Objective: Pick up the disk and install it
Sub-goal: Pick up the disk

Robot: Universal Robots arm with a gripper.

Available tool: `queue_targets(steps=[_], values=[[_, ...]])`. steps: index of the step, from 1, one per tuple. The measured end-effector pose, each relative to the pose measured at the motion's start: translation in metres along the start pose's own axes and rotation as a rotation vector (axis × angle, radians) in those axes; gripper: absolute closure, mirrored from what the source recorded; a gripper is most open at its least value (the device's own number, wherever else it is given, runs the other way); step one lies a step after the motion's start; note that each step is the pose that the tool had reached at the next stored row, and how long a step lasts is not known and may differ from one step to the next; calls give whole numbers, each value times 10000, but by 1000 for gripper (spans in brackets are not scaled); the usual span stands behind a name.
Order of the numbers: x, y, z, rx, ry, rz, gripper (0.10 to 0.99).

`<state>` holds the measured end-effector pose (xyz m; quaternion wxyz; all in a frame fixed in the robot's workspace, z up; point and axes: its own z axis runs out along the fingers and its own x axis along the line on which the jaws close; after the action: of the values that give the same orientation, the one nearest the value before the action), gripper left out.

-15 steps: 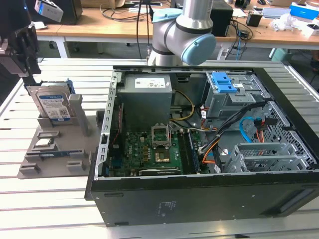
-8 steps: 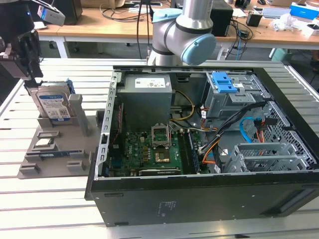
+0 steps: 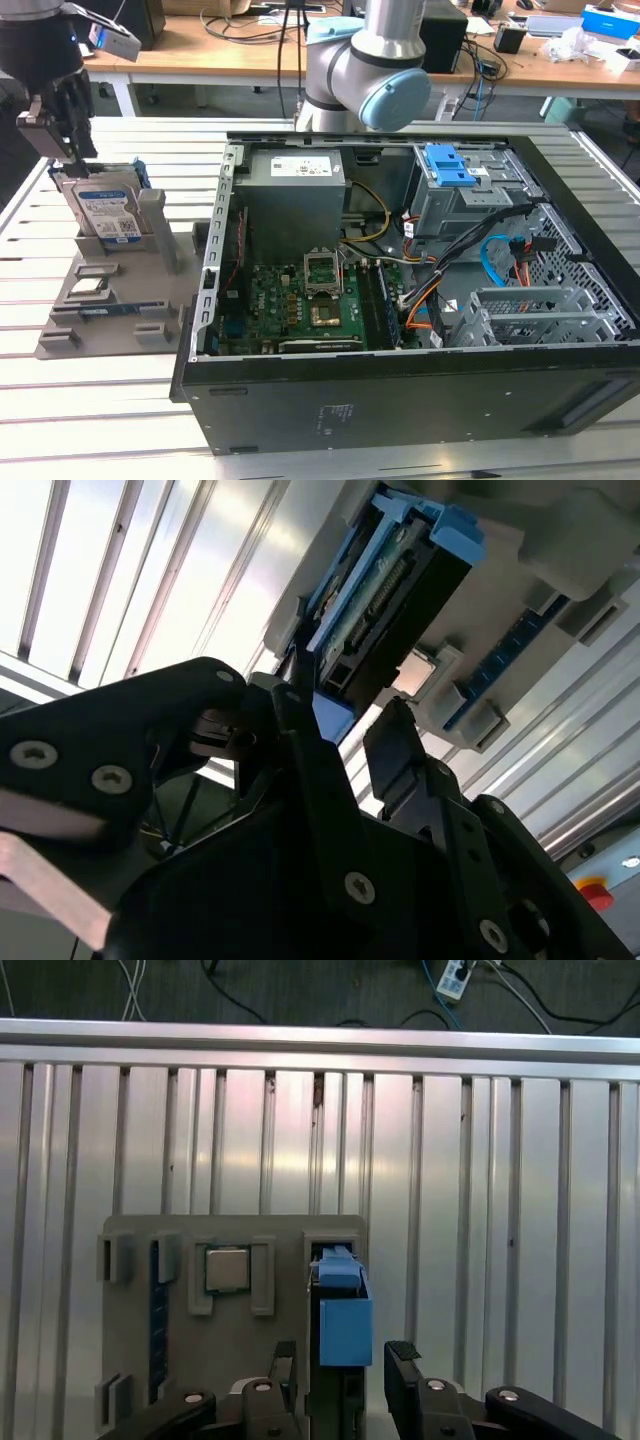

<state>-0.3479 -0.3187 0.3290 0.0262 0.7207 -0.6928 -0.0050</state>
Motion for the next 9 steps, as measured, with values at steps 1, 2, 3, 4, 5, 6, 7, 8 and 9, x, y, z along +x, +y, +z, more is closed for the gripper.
queue_targets(steps=[1,2,3,4,5,6,7,8,9], values=[[-1,-2,32,1,1,0,608],[-2,-3,68,0,3,1,608],[-3,-4,92,0,5,1,608],[-4,-6,136,-1,6,1,608],[-6,-8,180,0,6,1,608],[-7,-10,218,-1,6,1,608],[-7,-10,242,-1,6,1,608],[-8,-12,263,0,6,1,608],[-9,-13,291,0,6,1,608]])
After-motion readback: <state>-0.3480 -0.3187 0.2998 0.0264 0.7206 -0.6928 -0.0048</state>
